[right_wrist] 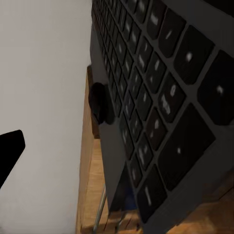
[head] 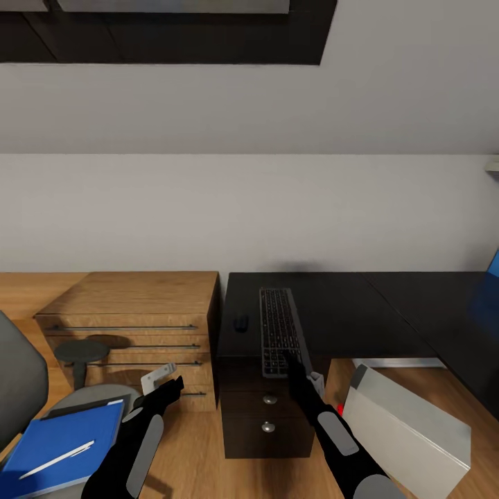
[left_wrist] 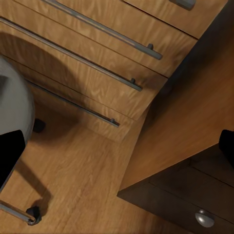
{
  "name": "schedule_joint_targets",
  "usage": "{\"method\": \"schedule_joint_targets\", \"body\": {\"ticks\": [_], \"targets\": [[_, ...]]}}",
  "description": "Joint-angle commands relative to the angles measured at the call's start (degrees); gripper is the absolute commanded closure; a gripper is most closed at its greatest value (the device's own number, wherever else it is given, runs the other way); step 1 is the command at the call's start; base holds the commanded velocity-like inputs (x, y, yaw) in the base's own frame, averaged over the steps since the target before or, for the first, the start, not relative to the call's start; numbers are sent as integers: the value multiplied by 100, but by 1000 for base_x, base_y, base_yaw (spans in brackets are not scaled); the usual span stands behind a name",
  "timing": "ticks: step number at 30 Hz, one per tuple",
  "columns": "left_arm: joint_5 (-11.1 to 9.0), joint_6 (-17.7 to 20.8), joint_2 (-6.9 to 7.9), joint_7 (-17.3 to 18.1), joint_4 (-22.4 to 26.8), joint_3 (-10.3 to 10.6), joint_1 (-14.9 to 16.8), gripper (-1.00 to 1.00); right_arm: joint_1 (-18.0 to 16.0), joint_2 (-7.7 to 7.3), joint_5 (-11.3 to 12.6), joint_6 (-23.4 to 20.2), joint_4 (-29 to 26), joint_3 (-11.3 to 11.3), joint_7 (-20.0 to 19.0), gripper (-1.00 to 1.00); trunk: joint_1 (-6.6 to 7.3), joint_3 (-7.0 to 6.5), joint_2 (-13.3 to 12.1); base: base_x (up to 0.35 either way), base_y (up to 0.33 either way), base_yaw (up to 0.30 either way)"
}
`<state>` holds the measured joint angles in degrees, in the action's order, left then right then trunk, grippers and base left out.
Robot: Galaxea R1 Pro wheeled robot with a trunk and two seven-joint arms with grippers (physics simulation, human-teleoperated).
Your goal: In the bedroom, organize the workspace by keeping the computer under the desk, ensuring the monitor is on the desk, placing the keyboard on the desk next to the monitor, placing the mouse on the desk next to the keyboard, moving the folder from the swivel chair onto the desk next to the mouse, stacking the notebook on top of the folder with the pen on top of the notebook, and positioning the swivel chair next to the desk.
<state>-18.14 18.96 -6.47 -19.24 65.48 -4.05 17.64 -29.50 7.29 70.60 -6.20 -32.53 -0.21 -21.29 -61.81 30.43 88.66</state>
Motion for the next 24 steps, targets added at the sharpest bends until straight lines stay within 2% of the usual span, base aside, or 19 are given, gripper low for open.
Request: {"method": "schedule_joint_targets", "body": {"ticks": [1, 10, 18, 24], "targets": [[-58, 20, -3, -28, 9, -4, 3, -100, -3, 0, 60, -32, 1, -1, -15, -100, 0, 6, 3, 0, 0, 0], [-58, 20, 5, -28, 9, -8, 3, -100, -3, 0, 59, -31, 1, -3, -15, -100, 0, 6, 3, -27, 0, 0], [-58, 20, 6, -28, 9, -6, 3, -100, -2, 0, 59, -31, 1, 3, -15, -100, 0, 6, 3, -288, -7, 0], [-58, 20, 6, -28, 9, -4, 3, -100, -3, 0, 60, -31, 1, -4, -15, -100, 0, 6, 3, -331, -105, 0]]}}
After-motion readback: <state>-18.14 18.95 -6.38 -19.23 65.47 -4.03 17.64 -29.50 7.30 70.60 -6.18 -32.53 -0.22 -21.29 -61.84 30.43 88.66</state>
